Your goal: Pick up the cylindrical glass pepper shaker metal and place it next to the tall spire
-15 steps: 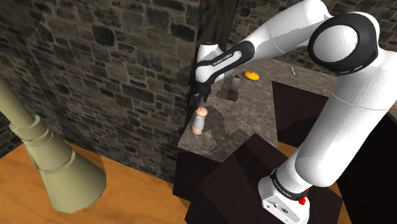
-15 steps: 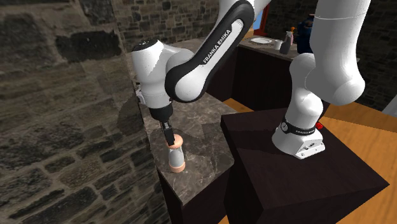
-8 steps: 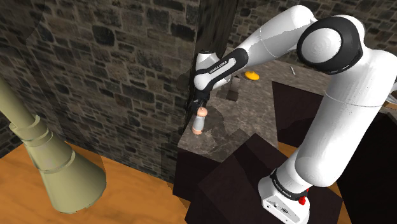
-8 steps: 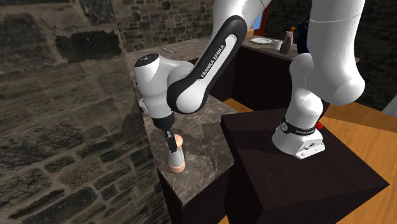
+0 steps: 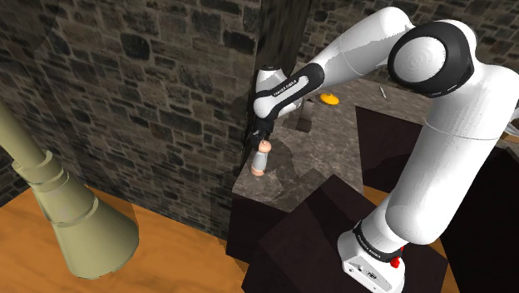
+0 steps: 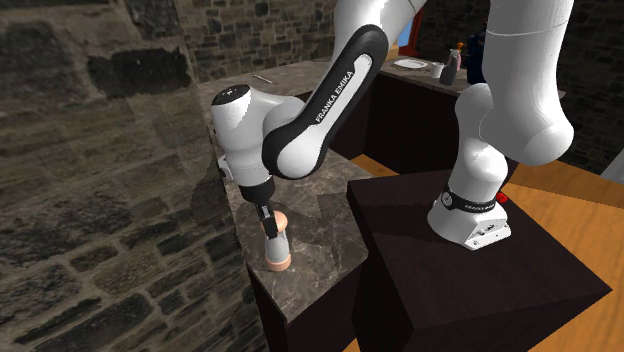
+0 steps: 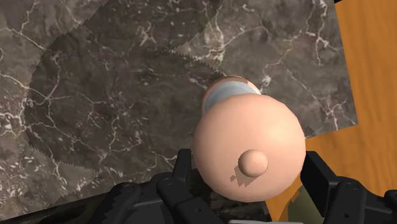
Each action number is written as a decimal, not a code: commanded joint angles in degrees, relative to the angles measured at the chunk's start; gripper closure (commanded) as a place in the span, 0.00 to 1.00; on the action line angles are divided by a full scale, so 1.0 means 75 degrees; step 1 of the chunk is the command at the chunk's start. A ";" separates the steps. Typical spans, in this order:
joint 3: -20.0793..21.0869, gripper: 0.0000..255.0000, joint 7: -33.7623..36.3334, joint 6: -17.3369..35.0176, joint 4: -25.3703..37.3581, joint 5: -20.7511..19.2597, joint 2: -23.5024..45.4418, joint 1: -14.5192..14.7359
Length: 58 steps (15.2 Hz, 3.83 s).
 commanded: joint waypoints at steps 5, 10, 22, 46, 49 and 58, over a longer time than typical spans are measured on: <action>0.0001 1.00 0.0002 0.0000 -0.0008 0.0000 -0.0003 0.0001; 0.0002 1.00 -0.0011 -0.0269 0.0029 0.0008 -0.0235 -0.0002; 0.0010 1.00 -0.0043 -0.1386 0.0307 0.0033 -0.1073 -0.0003; 0.0015 1.00 -0.0093 -0.3724 0.1573 0.0064 -0.2146 0.0001; 0.0015 1.00 -0.0098 -0.4023 0.1799 0.0067 -0.2219 0.0001; -0.0074 1.00 -0.0283 -0.4725 0.2361 0.0053 -0.2363 -0.0085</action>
